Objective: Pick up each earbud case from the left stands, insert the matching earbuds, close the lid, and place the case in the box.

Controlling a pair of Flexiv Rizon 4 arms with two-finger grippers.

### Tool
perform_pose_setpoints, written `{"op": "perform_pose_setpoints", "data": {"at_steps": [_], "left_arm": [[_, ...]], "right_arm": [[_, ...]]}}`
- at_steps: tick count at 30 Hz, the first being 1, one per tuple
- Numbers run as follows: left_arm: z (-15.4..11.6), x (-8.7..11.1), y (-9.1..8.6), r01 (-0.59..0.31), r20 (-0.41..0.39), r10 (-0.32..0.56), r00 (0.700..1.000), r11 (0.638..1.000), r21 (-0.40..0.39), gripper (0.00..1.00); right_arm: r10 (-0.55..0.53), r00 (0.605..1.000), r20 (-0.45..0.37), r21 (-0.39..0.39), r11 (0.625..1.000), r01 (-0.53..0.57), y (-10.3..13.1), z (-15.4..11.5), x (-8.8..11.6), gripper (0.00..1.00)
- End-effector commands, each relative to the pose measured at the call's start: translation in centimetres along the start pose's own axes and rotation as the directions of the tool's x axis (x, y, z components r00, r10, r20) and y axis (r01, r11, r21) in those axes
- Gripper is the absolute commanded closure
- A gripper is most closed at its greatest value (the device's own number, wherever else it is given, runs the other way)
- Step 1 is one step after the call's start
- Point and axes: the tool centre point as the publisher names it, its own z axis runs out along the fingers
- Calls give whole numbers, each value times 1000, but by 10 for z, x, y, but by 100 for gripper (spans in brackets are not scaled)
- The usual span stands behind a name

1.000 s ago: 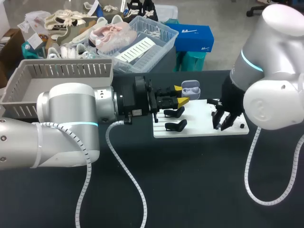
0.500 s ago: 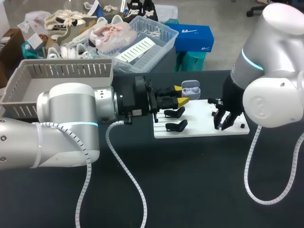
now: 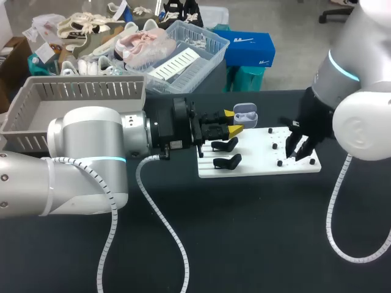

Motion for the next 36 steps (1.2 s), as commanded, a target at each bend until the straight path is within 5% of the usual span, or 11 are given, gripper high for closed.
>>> {"op": "perform_pose_setpoints", "data": {"at_steps": [1,10,19,27,36], "left_arm": [[0,0,-1,-2,2,2,1000,1000,-5,100],[0,0,-1,-2,2,2,1000,1000,-5,100],[0,0,-1,-2,2,2,1000,1000,-5,100],[0,0,-1,-2,2,2,1000,1000,-5,100],[0,0,-1,-2,2,2,1000,1000,-5,100]], "right_arm": [[-39,997,61,-7,999,40,-10,-29,22,100],[-264,961,81,82,963,258,-1,-73,50,100],[-500,866,8,111,861,496,37,-99,80,100],[-613,790,-26,83,786,613,72,-116,95,100],[-645,764,-16,-21,764,645,112,-122,94,100]]}}
